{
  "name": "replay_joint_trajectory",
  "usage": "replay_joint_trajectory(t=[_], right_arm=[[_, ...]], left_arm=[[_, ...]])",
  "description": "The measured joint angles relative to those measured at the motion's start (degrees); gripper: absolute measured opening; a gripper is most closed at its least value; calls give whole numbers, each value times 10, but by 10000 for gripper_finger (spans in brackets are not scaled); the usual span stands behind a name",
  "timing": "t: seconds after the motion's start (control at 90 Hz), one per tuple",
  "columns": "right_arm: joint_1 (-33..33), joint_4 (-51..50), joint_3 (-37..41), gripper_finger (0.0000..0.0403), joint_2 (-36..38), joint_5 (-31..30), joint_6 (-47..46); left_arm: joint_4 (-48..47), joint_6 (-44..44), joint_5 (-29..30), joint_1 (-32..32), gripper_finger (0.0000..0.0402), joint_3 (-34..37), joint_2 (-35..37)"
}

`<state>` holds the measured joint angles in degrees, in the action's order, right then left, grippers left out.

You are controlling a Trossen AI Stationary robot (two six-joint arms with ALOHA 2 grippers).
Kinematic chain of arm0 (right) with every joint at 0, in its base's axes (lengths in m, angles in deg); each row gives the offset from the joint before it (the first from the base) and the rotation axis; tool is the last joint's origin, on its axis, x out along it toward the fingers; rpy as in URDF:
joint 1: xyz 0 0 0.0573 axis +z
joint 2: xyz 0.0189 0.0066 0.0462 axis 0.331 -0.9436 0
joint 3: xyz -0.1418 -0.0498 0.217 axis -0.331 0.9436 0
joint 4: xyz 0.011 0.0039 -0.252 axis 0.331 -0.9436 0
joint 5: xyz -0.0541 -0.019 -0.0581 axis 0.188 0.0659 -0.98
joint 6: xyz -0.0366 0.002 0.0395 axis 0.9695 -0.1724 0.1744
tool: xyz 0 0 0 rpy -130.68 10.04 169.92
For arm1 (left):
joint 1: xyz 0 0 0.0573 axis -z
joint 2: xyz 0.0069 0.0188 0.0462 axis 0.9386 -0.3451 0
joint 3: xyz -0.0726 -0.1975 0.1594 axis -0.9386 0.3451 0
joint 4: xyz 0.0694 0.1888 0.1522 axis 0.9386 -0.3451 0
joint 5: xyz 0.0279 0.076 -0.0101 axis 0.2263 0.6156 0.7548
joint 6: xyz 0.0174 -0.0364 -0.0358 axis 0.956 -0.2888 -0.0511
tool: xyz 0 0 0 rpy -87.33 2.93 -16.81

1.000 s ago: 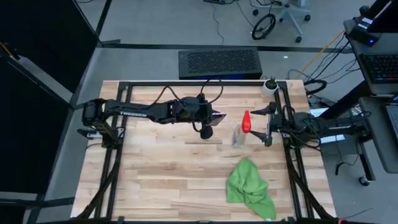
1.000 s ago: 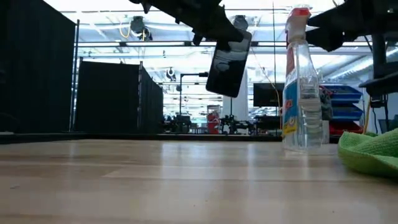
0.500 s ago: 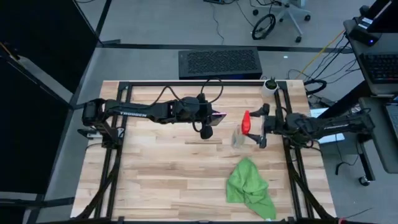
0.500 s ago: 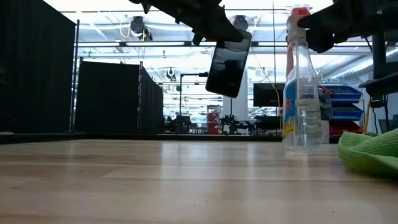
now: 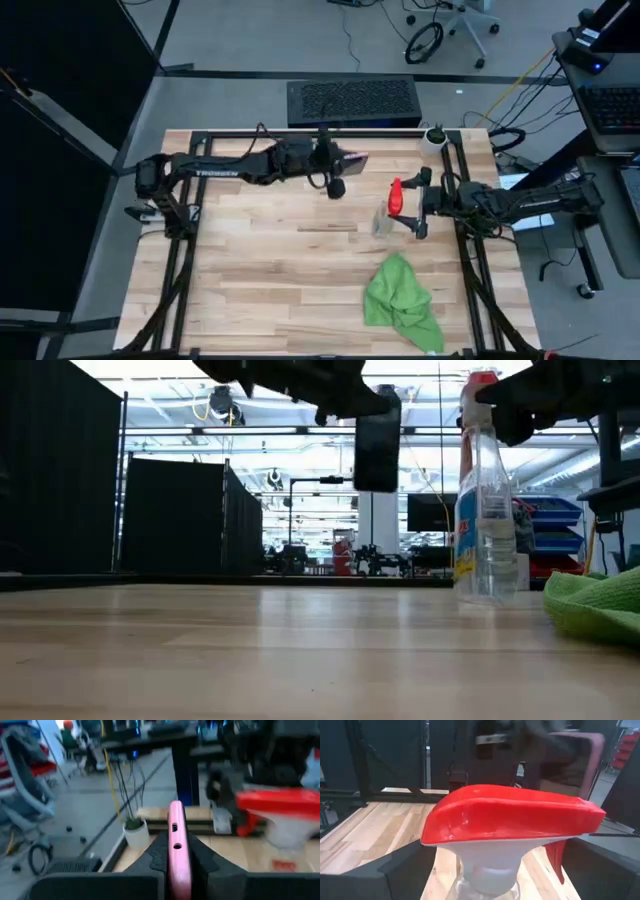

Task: Apply microfiber cloth
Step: Spray the front of the cellphone with the cleaning bottle

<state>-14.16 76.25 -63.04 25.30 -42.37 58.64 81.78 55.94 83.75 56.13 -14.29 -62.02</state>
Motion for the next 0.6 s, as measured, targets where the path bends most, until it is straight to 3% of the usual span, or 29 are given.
replay_joint_trajectory(t=[0.144, 0.344, 0.6], right_arm=[[0, 0, 0, 384, 0, 1, 0], [0, 0, 0, 384, -3, 2, -10], [0, 0, 0, 384, -4, 3, -13]], left_arm=[[69, -7, -54, -37, 15, -10, -49], [123, -61, -155, -58, 15, -95, -128], [115, -63, -190, -53, 15, -180, -175]])
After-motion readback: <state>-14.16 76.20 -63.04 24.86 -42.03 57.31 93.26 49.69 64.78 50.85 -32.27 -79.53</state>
